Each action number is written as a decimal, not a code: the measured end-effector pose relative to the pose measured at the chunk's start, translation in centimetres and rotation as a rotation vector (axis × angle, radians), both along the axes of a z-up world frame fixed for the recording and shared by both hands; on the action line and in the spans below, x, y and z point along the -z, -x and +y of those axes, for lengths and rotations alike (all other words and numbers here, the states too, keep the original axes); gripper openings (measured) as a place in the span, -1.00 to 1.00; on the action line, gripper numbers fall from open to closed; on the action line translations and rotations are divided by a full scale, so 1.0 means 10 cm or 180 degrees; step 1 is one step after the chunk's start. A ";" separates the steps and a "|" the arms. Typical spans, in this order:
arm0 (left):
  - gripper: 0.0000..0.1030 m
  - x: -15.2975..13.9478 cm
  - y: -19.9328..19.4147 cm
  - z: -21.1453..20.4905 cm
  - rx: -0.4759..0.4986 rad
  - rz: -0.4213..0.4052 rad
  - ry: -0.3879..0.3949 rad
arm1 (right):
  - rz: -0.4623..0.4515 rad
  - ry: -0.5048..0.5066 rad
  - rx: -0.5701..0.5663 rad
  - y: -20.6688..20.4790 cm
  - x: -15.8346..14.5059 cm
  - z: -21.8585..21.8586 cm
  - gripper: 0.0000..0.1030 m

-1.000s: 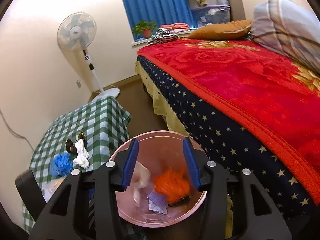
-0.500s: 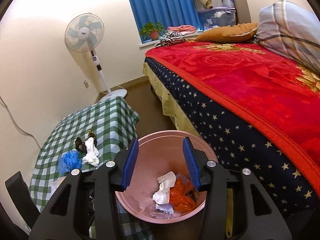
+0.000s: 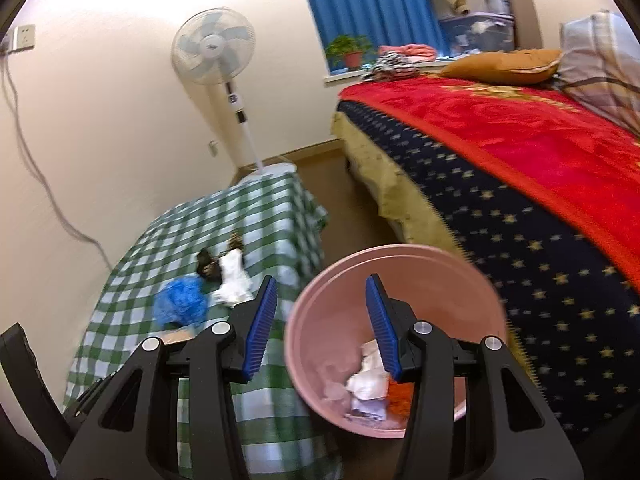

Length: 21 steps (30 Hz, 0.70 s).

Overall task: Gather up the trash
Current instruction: 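Move the left tool to the white foam net while the right tool approaches the clear bag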

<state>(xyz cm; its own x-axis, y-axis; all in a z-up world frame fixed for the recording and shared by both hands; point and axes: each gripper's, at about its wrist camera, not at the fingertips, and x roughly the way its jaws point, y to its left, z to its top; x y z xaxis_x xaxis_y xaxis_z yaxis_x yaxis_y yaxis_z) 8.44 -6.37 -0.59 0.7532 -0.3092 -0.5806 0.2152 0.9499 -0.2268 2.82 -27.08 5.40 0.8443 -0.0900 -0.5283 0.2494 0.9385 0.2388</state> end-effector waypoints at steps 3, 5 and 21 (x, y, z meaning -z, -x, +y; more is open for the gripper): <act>-0.55 0.02 -0.02 0.18 -0.0172 0.0004 -0.0035 | 0.0000 -0.0041 -0.0157 -0.09 0.05 0.14 -0.08; -0.55 0.04 -0.04 0.32 -0.0299 0.0015 -0.0044 | 0.0021 -0.0083 -0.0300 -0.19 0.10 0.27 -0.08; -0.55 0.31 -0.18 0.99 -0.1015 0.0298 -0.0001 | 0.0286 -0.0311 -0.0999 -0.77 0.58 0.98 0.24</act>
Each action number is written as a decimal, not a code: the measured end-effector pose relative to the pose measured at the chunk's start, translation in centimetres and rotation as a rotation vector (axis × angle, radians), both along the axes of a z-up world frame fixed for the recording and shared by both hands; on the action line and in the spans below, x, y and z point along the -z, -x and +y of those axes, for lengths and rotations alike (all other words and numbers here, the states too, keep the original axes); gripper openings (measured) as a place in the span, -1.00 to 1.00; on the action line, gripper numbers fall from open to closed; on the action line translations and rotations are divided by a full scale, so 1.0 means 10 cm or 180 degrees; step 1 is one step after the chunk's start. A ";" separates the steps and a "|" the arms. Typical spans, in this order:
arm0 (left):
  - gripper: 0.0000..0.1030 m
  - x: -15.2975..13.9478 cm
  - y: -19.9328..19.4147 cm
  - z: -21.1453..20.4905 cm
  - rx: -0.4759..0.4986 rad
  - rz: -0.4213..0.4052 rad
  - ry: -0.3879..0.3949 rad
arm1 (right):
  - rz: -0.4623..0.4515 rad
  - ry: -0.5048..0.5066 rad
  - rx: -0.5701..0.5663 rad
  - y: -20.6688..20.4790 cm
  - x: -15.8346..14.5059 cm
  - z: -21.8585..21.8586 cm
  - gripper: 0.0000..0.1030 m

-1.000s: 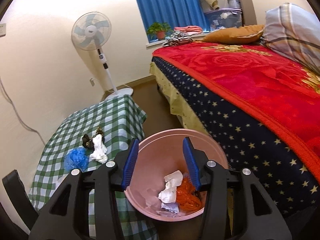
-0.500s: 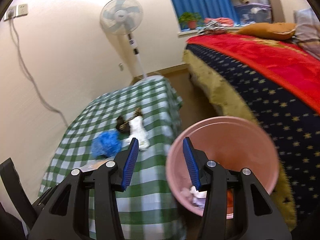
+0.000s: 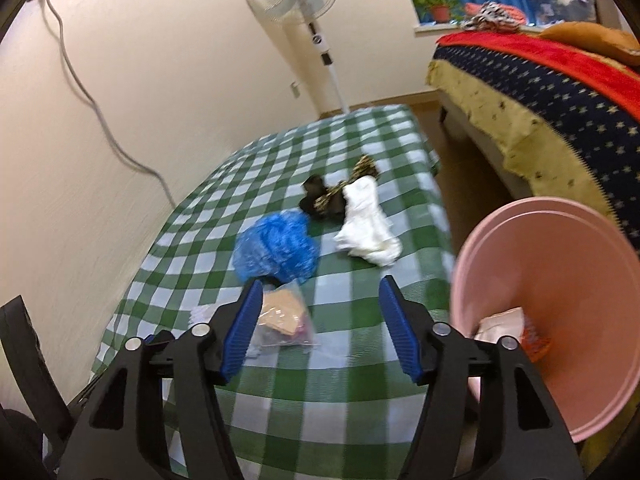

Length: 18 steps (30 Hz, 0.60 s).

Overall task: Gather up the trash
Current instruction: 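Move the left tool to the white foam net while the right tool approaches the clear bag, then grasp the clear plastic bag with the right tool while the left tool grasps the white foam net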

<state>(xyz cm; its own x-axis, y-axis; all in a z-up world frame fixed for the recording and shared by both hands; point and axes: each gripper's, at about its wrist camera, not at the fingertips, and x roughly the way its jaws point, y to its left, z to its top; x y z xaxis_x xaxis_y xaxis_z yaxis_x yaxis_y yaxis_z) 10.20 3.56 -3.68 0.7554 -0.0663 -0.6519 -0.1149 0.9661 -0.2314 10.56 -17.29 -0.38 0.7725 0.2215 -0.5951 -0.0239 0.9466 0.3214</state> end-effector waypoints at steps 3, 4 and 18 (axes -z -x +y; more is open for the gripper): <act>-0.55 0.03 -0.03 0.01 0.0000 0.0029 0.0040 | 0.0078 -0.0078 -0.0123 -0.10 0.08 0.09 0.34; -0.55 0.03 -0.03 0.01 0.0004 0.0040 0.0049 | 0.0099 -0.0086 -0.0149 -0.12 0.11 0.12 0.35; -0.54 0.16 -0.17 0.10 -0.0023 0.0192 0.0272 | 0.0559 -0.0153 -0.0504 -0.40 0.47 0.36 0.16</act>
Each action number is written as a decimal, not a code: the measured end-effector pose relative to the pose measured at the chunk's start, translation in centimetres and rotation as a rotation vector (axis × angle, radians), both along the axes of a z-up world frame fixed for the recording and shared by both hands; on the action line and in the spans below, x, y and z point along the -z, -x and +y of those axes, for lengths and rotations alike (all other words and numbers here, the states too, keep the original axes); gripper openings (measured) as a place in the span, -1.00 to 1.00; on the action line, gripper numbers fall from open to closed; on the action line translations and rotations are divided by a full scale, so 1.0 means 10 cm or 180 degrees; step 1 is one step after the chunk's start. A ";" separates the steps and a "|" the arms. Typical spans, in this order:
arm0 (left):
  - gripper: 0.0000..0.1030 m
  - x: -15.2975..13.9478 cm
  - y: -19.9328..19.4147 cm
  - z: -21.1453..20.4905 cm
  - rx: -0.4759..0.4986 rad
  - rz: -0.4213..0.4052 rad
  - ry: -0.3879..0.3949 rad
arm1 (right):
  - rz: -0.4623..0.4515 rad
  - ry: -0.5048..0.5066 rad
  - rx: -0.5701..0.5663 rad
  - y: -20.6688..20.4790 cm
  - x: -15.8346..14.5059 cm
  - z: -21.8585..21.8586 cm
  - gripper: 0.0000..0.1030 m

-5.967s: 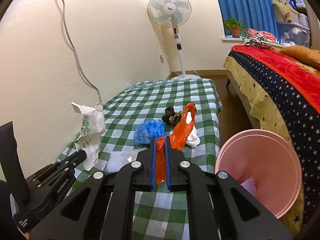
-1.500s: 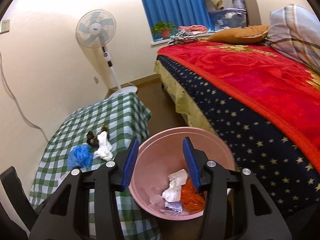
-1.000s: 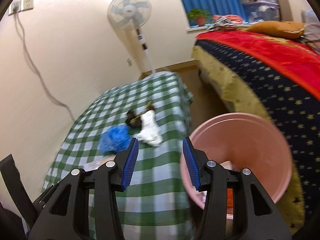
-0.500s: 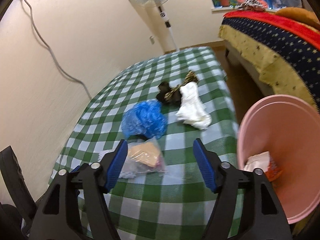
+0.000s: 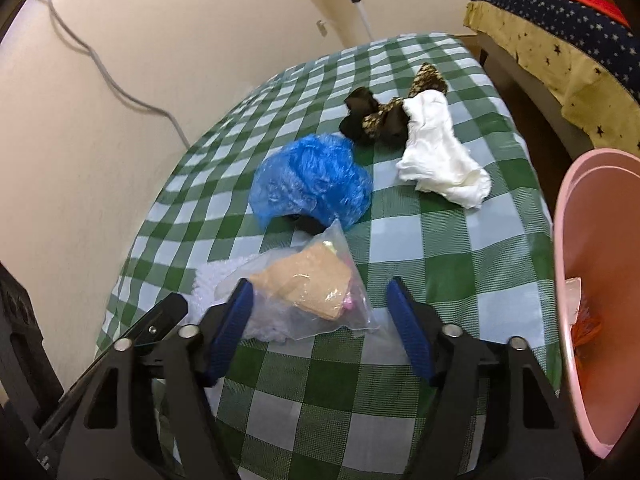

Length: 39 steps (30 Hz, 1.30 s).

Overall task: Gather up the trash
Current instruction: 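Grasp the clear plastic bag with the right tool while the left tool grasps the white foam net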

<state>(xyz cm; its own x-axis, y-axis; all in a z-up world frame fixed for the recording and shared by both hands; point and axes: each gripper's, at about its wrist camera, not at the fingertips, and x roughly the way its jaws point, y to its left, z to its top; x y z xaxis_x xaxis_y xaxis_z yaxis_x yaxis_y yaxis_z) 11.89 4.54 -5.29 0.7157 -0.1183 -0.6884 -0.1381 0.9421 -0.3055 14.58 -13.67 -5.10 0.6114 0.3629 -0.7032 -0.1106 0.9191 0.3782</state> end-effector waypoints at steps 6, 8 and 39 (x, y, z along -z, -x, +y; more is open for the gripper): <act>-0.53 0.07 -0.04 -0.04 0.0078 0.0094 0.0120 | -0.0036 0.0051 -0.0053 0.02 -0.03 0.00 -0.20; -0.40 0.08 -0.05 -0.05 0.0084 0.0103 0.0113 | -0.0080 0.0078 -0.0071 0.03 -0.06 0.02 -0.32; -0.84 -0.12 0.16 -0.22 0.0374 -0.0057 0.0007 | -0.0439 0.0228 0.0369 0.45 -0.48 -0.38 -0.54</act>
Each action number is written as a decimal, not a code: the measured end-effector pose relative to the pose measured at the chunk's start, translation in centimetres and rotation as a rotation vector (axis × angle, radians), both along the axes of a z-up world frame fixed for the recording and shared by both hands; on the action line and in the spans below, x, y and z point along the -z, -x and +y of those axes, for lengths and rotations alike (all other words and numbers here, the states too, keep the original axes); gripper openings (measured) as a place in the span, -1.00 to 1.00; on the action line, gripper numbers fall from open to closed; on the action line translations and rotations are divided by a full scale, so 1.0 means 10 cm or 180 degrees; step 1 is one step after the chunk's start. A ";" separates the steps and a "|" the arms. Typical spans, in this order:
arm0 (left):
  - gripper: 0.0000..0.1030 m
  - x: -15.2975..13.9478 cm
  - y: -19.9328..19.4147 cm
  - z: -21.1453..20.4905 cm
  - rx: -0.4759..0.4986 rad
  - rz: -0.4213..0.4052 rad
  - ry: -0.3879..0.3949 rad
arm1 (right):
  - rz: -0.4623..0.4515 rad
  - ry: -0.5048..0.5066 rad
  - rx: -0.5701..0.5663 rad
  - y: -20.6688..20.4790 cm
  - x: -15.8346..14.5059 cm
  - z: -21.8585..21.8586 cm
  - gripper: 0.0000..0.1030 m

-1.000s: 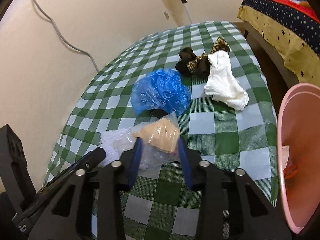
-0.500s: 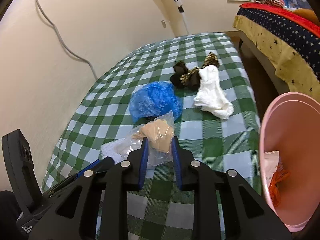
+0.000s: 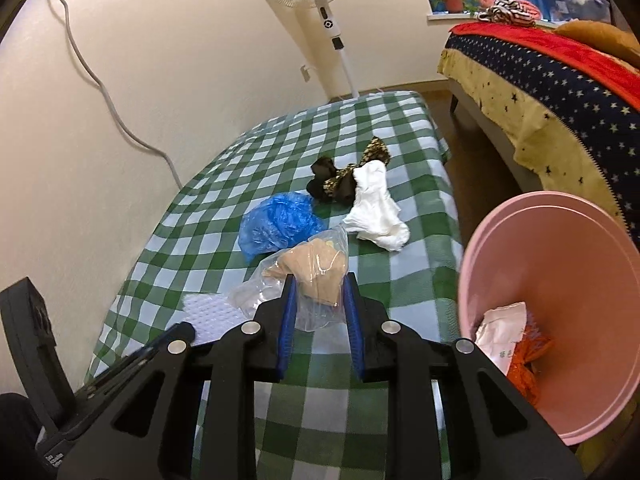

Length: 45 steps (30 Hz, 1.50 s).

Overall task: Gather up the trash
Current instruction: 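Grasp the clear plastic bag with the right tool while the left tool grasps the white foam net, then carry the clear bag and white foam net with both tools over the pink bin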

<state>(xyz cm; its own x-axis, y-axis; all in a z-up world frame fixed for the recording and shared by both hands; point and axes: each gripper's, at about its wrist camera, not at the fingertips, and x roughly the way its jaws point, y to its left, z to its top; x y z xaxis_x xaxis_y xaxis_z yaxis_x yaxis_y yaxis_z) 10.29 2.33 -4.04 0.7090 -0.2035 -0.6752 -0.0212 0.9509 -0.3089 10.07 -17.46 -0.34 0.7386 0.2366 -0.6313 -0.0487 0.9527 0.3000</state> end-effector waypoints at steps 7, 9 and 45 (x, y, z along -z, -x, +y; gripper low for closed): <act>-0.84 -0.19 0.15 -0.06 0.0027 -0.0189 -0.0154 | -0.0108 0.0077 0.0057 0.20 -0.12 -0.06 -0.54; -0.84 -0.25 0.19 -0.07 0.0042 -0.0246 -0.0159 | -0.0154 0.0097 0.0066 0.26 -0.18 -0.08 -0.54; -0.84 -0.53 0.45 -0.31 0.0198 -0.0515 -0.0199 | -0.0479 0.0245 0.0491 0.73 -0.58 -0.46 -0.54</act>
<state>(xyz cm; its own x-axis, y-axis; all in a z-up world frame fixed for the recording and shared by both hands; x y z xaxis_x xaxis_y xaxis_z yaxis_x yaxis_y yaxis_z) 5.78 -0.80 1.24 0.7967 -0.2116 -0.5661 0.0833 0.9662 -0.2439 2.82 -22.03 5.45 0.8496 0.0688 -0.5229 0.0606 0.9722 0.2263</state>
